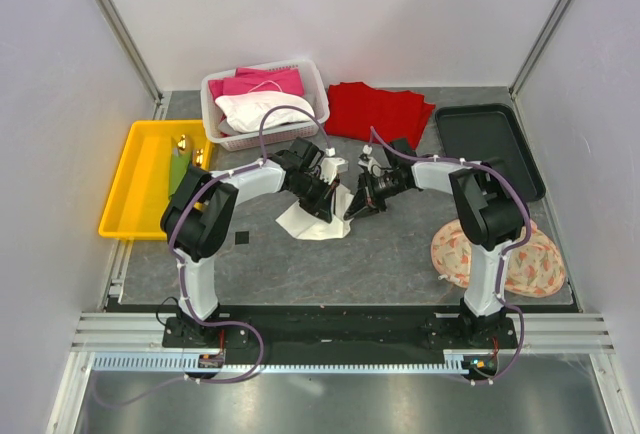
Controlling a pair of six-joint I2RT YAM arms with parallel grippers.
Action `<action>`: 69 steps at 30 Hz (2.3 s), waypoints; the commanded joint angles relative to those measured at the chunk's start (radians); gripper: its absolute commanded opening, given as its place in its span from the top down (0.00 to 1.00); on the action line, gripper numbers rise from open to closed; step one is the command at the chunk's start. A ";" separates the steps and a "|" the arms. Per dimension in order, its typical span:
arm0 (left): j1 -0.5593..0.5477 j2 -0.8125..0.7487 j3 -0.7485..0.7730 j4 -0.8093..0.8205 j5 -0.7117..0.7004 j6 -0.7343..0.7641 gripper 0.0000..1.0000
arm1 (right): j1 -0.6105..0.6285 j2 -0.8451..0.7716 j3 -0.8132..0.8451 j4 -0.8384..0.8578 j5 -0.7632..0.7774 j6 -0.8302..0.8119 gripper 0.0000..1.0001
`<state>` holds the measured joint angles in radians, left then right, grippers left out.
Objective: Place the utensils on the paper napkin and roll it up
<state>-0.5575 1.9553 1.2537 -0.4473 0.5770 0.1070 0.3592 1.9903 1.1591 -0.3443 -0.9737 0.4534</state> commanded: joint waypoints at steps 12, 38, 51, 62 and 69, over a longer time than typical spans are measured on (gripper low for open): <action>0.010 0.027 0.013 0.024 -0.003 0.011 0.95 | 0.058 0.011 -0.042 0.324 -0.089 0.297 0.96; 0.024 -0.157 -0.057 -0.022 0.027 0.019 0.92 | 0.073 0.102 -0.042 0.288 -0.005 0.257 0.98; 0.059 -0.070 -0.080 -0.033 0.004 0.007 0.95 | 0.076 0.074 -0.030 0.294 -0.011 0.264 0.97; 0.059 -0.033 -0.079 -0.018 0.004 0.000 0.98 | 0.110 0.080 -0.007 0.337 -0.003 0.332 0.97; 0.059 -0.030 -0.085 -0.011 0.004 0.003 0.98 | 0.122 0.099 -0.001 0.399 -0.002 0.367 0.96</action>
<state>-0.4995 1.9068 1.1599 -0.4820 0.5846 0.1062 0.4725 2.0781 1.1229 -0.0029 -0.9783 0.7921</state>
